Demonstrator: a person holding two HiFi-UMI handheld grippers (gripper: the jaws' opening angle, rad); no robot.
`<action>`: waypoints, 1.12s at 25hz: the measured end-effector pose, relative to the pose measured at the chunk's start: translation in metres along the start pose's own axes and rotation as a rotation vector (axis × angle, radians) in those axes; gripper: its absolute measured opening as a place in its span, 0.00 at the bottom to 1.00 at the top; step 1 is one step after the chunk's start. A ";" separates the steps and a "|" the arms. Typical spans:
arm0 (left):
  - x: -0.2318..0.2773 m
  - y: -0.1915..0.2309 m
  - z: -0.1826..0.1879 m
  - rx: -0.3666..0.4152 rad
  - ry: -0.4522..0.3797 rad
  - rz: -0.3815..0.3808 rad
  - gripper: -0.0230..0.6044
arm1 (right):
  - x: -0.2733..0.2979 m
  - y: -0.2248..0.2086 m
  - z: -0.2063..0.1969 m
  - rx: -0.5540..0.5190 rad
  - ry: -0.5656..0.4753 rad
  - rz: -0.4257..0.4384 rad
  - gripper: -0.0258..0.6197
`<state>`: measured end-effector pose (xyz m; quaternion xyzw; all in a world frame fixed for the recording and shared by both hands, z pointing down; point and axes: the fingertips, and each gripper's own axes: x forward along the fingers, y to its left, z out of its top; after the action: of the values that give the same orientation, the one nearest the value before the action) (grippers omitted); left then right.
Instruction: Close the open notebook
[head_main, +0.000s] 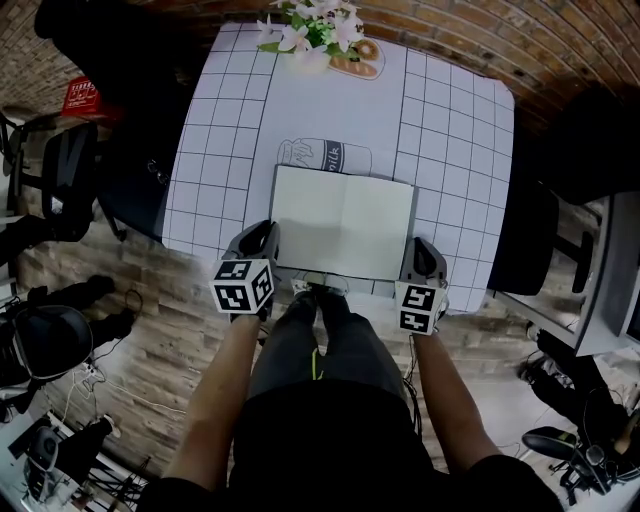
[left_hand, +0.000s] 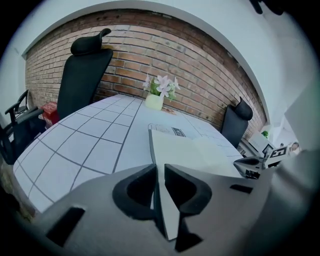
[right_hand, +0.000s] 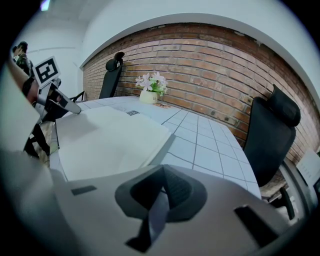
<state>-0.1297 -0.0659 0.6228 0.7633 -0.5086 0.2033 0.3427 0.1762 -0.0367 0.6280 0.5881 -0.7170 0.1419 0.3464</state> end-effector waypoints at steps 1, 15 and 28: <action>-0.001 0.000 0.001 -0.005 -0.007 -0.003 0.13 | 0.000 0.000 0.000 0.000 0.000 0.000 0.06; -0.017 -0.016 0.018 -0.076 -0.117 -0.107 0.11 | 0.001 0.000 -0.001 0.000 -0.002 -0.002 0.06; -0.038 -0.052 0.044 -0.062 -0.200 -0.192 0.11 | 0.000 0.001 -0.001 0.004 -0.002 0.003 0.06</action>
<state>-0.0988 -0.0608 0.5507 0.8138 -0.4711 0.0766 0.3316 0.1755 -0.0362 0.6289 0.5879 -0.7177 0.1432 0.3445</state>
